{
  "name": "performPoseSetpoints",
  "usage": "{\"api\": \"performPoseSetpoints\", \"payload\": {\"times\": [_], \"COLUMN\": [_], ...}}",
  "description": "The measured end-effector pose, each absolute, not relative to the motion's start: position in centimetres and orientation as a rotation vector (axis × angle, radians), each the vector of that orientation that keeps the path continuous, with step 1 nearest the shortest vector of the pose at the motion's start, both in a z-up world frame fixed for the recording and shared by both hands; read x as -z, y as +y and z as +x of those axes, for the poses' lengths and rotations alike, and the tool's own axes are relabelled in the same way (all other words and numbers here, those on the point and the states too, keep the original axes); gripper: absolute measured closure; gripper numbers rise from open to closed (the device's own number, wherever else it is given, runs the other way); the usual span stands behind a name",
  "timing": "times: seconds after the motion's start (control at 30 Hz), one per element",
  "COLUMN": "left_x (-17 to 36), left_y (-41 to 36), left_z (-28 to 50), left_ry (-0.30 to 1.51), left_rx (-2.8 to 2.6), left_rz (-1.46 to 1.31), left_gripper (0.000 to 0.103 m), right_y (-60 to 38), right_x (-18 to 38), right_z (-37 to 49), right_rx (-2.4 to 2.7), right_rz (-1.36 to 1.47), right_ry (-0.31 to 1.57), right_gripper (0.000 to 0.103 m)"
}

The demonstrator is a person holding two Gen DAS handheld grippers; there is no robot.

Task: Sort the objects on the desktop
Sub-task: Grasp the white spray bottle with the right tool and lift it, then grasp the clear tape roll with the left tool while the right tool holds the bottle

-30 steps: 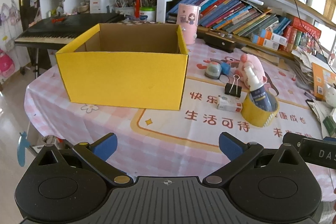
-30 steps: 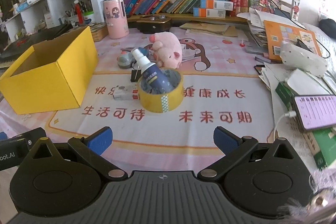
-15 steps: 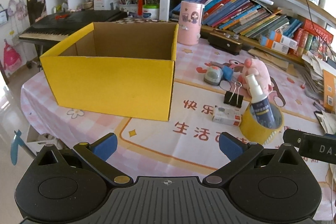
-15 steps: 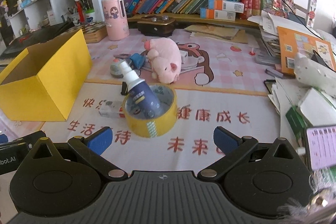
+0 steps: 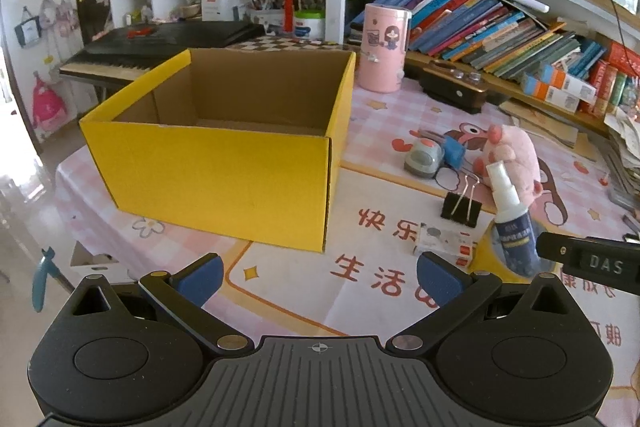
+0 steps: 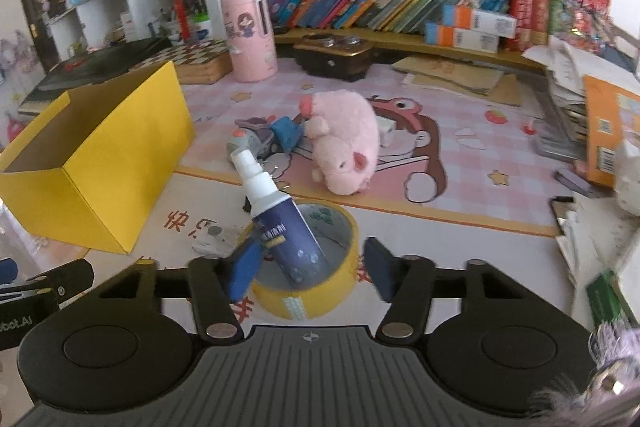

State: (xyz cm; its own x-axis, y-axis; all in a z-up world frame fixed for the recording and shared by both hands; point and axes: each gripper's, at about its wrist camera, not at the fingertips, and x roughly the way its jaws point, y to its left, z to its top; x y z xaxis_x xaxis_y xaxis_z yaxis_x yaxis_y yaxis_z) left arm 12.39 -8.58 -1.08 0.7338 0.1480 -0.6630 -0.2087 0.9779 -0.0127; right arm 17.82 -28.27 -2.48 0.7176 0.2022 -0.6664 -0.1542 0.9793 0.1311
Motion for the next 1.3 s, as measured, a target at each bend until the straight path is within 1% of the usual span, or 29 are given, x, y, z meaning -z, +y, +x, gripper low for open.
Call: {"api": "performPoseSetpoints", "payload": {"times": [0.27,0.4,0.47,0.5,0.6,0.87,0.93,1.3], "left_x": [1.1,1.2,1.3,1.3,1.4,1.7,1.9,3.9], "left_y": [-9.1,-9.2,-9.2,-9.3,-9.7,-12.4,-13.4,-19.7], "left_z": [12.8,12.8,12.8,12.8,13.0,14.3,14.9,18.7], "left_ry": [0.725,0.733,0.737,0.739,0.745,0.748,0.754,0.832], "left_rx": [-0.237,-0.263,-0.274,-0.277,-0.273,-0.155,-0.115,0.109], "left_rz": [-0.087,-0.093,-0.096,-0.099,-0.098,-0.077,-0.074,-0.029], "left_gripper": [0.000,0.000,0.000,0.000,0.000,0.000,0.000,0.000], "right_y": [-26.9,-26.3,-26.2,-26.2,-26.8,-30.7,-32.1,-37.6], "right_x": [4.5,5.4,5.8,6.0,5.7,0.9,0.3,1.3], "right_z": [20.8,21.6,22.1,22.2,22.3,20.3,19.9,19.0], "right_rx": [-0.294,-0.330,-0.341,-0.341,-0.377,-0.371,-0.339,-0.198], "right_rz": [-0.041,-0.095,-0.115,-0.125,-0.102,0.040,0.059,0.093], "right_ry": [0.823,0.850,0.855,0.855,0.841,0.636,0.609,0.673], "right_gripper": [0.054,0.058,0.062,0.067,0.073,0.073,0.073,0.073]}}
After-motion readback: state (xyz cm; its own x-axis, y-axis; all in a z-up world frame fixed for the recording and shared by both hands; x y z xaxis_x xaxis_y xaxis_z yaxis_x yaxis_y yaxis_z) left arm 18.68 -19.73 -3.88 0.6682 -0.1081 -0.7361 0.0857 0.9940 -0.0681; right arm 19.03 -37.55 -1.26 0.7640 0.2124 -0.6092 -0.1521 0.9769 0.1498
